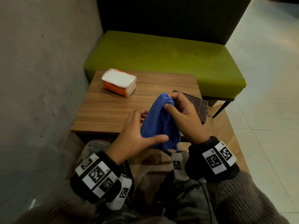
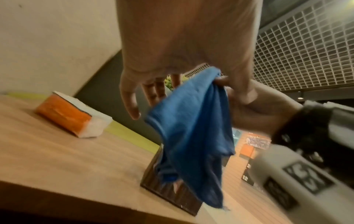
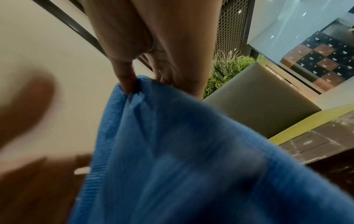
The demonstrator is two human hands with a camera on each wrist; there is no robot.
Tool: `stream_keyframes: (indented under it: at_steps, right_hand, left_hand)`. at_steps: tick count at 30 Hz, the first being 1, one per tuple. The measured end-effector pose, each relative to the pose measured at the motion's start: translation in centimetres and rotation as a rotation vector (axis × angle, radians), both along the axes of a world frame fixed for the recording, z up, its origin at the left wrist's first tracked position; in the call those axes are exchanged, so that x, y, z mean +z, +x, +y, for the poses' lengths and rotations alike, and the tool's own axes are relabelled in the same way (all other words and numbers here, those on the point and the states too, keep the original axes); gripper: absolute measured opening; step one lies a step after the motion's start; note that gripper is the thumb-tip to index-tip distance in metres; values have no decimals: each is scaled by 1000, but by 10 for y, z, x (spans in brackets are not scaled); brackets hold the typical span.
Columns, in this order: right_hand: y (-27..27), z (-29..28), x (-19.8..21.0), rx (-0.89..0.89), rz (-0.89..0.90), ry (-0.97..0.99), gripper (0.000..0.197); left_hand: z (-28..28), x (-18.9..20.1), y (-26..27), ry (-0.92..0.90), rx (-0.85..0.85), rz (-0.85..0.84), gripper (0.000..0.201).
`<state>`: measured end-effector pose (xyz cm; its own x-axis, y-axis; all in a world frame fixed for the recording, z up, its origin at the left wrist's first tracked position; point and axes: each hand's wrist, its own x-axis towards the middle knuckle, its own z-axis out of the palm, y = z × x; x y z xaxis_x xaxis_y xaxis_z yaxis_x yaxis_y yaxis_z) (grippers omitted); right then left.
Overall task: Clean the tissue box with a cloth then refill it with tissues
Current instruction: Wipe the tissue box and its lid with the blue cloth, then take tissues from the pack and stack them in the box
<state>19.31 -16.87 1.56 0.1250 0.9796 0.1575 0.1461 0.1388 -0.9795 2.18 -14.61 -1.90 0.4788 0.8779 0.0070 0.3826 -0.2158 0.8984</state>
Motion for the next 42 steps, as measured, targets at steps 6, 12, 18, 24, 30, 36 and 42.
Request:
stream_keyframes:
  at_steps: [6, 12, 18, 24, 30, 36, 42]
  right_hand:
    - [12, 4, 2, -177, 153, -120, 18]
    - [9, 24, -10, -104, 81, -231, 33]
    - [-10, 74, -18, -110, -17, -343, 27]
    - [-26, 129, -22, -199, -194, -162, 33]
    - [-30, 102, -68, -31, -566, -183, 31]
    - [-28, 76, -99, 279, -745, -519, 20]
    - [-36, 119, -100, -71, -623, -432, 20]
  left_hand:
    - [31, -17, -29, -5, 36, -74, 33]
    - [78, 17, -69, -57, -10, -310, 27]
    - [132, 33, -90, 27, 77, -109, 18]
    - [170, 40, -117, 232, 186, 65, 30]
    - [145, -18, -142, 102, -24, 288, 45]
    - [130, -56, -152, -173, -229, 388, 37]
    - [165, -56, -129, 52, 158, 308, 49]
